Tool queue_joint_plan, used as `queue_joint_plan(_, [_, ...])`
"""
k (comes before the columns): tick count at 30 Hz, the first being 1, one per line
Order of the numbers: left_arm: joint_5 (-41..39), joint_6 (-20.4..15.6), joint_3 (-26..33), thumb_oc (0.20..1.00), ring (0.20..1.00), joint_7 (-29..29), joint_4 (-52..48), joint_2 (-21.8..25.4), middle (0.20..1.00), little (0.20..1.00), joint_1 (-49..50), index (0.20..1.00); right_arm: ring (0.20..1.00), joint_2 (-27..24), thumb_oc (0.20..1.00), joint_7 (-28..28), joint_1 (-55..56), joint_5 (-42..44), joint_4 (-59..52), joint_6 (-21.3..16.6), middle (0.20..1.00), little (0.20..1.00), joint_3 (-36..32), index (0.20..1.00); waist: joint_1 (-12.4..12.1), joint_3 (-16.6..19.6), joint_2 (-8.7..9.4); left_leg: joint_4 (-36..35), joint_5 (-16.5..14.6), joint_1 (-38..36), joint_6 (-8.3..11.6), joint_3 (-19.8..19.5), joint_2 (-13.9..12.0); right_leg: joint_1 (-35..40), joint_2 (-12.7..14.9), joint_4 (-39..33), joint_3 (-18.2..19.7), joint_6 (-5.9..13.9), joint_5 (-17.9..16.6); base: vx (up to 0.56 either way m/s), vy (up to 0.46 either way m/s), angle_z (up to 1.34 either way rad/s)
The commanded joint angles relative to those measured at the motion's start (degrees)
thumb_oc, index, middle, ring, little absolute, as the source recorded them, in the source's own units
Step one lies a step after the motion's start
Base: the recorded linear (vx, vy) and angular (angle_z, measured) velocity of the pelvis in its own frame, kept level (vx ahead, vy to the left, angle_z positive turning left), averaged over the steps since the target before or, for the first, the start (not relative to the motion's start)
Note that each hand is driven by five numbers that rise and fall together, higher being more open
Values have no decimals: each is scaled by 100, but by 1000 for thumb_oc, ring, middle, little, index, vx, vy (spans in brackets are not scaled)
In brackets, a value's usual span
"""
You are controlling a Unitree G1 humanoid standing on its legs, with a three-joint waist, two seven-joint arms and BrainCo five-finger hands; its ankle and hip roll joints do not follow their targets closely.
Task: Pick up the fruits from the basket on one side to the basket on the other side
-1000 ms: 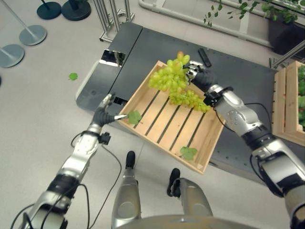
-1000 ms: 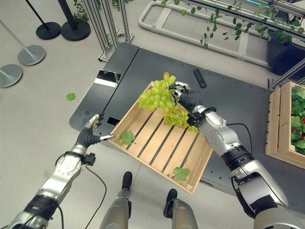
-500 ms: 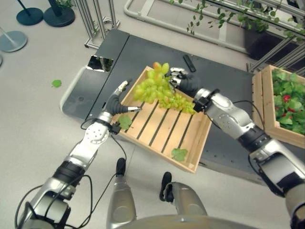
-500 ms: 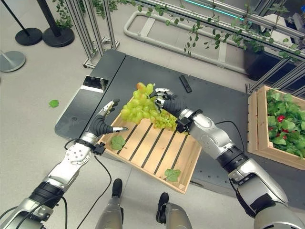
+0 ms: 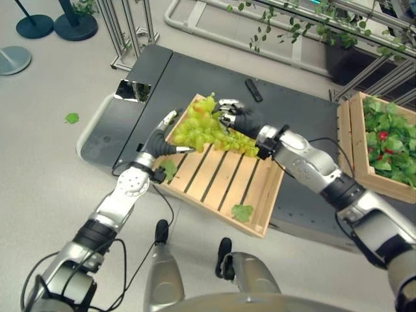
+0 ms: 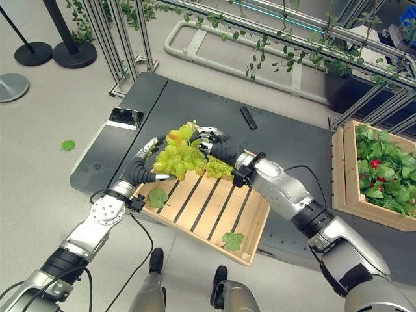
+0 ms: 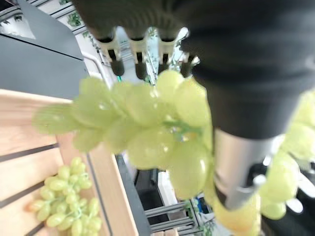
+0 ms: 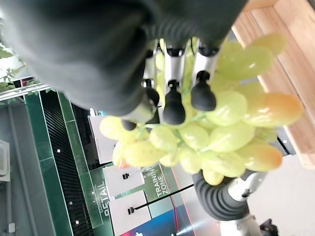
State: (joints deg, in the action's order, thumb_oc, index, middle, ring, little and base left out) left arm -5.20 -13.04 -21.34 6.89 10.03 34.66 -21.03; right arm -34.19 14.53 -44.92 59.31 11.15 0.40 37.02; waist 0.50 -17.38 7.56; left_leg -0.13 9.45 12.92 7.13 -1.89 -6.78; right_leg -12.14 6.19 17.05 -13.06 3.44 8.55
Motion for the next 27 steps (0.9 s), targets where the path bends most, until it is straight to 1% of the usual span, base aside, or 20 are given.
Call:
queue_joint_plan(1, [271, -225, -51, 1000, 1000, 84, -388, -22, 1000, 1000, -364, 1000, 200, 251, 200, 126, -371, 62, -665, -381, 200, 200, -56, 200, 46, 292, 416, 376, -851, -369, -219, 40, 232, 100, 149, -887, 86, 437, -758, 0, 0, 0])
queue_joint_plan(4, [266, -214, -139, 1000, 1000, 38, -391, -51, 1000, 1000, -402, 1000, 200, 384, 200, 101, -388, 51, -625, -378, 200, 200, -15, 200, 32, 304, 426, 365, -854, -375, -229, 62, 246, 102, 153, -917, 98, 442, -798, 0, 0, 0])
queue_joint_plan(7, [255, -206, -170, 1000, 1000, 10, -405, -40, 1000, 1000, -404, 1000, 200, 412, 200, 91, -430, 16, -636, -384, 200, 200, 7, 200, 34, 311, 440, 362, -855, -374, -234, 77, 249, 111, 149, -949, 106, 443, -813, 0, 0, 0])
queue_joint_plan(8, [249, -195, -193, 799, 799, -7, -414, -36, 799, 799, -413, 799, 200, 429, 200, 83, -457, 3, -648, -370, 200, 200, 39, 200, 31, 319, 445, 360, -856, -377, -239, 85, 250, 114, 145, -965, 116, 444, -822, 0, 0, 0])
queue_joint_plan(9, [195, -198, -222, 247, 247, -65, -406, -35, 247, 247, -402, 247, 200, 473, 200, 83, -500, -10, -617, -367, 200, 200, 67, 200, 28, 328, 446, 362, -859, -379, -246, 101, 254, 122, 146, -998, 126, 448, -837, 0, 0, 0])
queue_joint_plan(10, [194, -198, -221, 200, 200, -66, -406, -35, 200, 200, -402, 200, 200, 474, 200, 84, -501, -10, -616, -368, 200, 200, 67, 200, 28, 328, 446, 361, -859, -380, -246, 102, 254, 123, 146, -1000, 127, 448, -838, 0, 0, 0])
queue_joint_plan(20, [43, -188, -309, 200, 200, -174, -388, -16, 200, 200, -318, 200, 200, 808, 200, 136, -927, -145, -572, -337, 200, 200, 385, 200, 11, 385, 485, 370, -897, -422, -287, 206, 250, 121, 124, -1068, 273, 455, -911, 0, 7, -8])
queue_joint_plan(27, [-133, -213, -303, 200, 200, -182, -406, -67, 200, 200, -291, 200, 200, 897, 200, 176, -1065, -179, -611, -355, 200, 200, 474, 200, 6, 394, 476, 362, -895, -424, -294, 199, 263, 132, 122, -1096, 264, 463, -921, 0, 0, 0])
